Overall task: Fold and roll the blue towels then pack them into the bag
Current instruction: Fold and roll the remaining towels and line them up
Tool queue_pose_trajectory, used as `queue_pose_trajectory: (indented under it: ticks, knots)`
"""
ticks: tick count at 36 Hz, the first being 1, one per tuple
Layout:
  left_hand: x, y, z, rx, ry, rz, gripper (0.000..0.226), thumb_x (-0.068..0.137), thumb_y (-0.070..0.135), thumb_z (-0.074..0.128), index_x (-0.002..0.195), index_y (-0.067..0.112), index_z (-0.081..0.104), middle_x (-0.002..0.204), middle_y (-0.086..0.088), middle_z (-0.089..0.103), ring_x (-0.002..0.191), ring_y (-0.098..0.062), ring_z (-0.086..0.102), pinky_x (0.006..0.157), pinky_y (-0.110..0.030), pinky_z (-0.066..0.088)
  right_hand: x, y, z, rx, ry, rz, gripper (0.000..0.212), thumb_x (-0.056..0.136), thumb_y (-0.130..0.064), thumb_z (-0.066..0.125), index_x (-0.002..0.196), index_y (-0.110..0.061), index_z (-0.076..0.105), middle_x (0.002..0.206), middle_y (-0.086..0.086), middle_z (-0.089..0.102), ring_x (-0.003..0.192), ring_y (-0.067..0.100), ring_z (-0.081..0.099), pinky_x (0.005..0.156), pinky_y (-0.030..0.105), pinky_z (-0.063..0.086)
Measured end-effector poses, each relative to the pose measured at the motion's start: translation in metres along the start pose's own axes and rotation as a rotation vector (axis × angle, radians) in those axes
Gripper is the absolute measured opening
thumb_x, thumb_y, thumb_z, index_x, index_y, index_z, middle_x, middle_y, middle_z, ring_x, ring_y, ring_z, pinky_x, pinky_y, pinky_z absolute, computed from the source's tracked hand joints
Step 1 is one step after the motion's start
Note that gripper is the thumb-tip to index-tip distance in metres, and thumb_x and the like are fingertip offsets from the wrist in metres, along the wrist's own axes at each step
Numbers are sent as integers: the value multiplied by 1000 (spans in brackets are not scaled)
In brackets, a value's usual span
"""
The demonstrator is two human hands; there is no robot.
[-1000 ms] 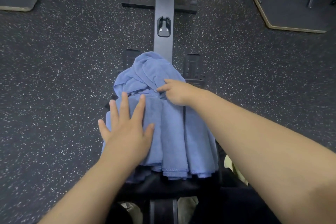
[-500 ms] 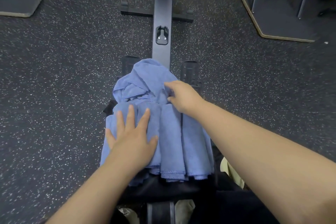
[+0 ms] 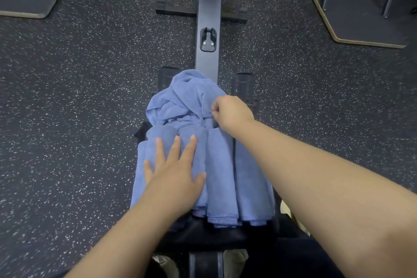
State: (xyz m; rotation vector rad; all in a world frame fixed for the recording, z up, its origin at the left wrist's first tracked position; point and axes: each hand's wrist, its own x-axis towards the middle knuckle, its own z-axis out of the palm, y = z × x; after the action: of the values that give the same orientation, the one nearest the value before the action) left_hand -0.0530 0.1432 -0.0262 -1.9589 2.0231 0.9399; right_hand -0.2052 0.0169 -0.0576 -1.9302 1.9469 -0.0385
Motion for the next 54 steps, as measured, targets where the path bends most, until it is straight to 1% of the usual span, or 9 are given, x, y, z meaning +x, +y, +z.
queue_pose_trajectory:
  ticks: [6,14,22,31,34,41,46,50,54]
  knots:
    - [0,0,-2,-33,-16,3,74,97,49,39,150,42,-12,160,9,-17,144,-26,-27,116,-53,-2,4,-2,-2,-58,-75,-4,9,88,-8,58,92,-10,65,90,7,64,88,28,59,66,27,40]
    - [1,-2,-2,-50,-5,9,73,97,50,41,150,42,-8,161,9,-13,145,-26,-25,117,-53,1,-7,-2,-13,169,153,-28,17,98,-17,44,101,-6,57,102,10,62,90,27,54,69,32,36]
    - [1,-2,-2,-63,9,11,71,96,50,41,150,44,-5,161,10,-10,145,-24,-24,118,-51,2,-31,-7,-26,458,205,-122,7,99,-13,42,94,-15,47,97,10,62,91,33,62,84,50,48]
    - [1,-2,-8,-128,22,17,68,96,47,44,151,42,4,162,9,-2,147,-25,-16,117,-51,6,-55,-19,-52,678,379,-123,7,98,-11,42,94,-16,46,85,-11,51,94,27,57,88,49,48]
    - [-3,2,-14,-226,114,60,66,96,43,47,152,37,11,162,9,6,149,-22,-6,118,-51,9,-65,-27,-65,760,420,-107,6,99,-12,43,95,-16,46,86,-9,52,94,24,58,89,45,47]
    - [-19,18,-46,-511,494,278,59,91,25,61,144,24,37,143,13,40,136,-11,36,112,-42,29,-90,-49,-100,812,497,-193,10,99,-11,43,93,-19,45,87,-11,52,85,11,51,69,9,36]
    - [-31,46,-89,-586,620,374,59,88,19,67,140,14,41,141,4,45,130,-9,38,99,-13,25,-110,-65,-133,832,512,-286,8,99,-9,44,100,-9,51,89,-12,52,82,4,51,73,10,39]
    - [-45,65,-128,-576,660,372,49,84,28,68,127,18,47,130,1,51,116,-18,50,97,-37,40,-129,-76,-170,820,549,-357,8,98,-8,45,98,-10,52,87,-11,53,74,-1,48,68,7,36]
    - [-67,76,-161,-484,763,353,12,90,23,59,101,23,55,108,6,59,94,-18,56,81,-35,42,-149,-85,-202,813,569,-413,9,98,-7,43,95,-11,50,84,-11,52,73,-2,48,67,8,36]
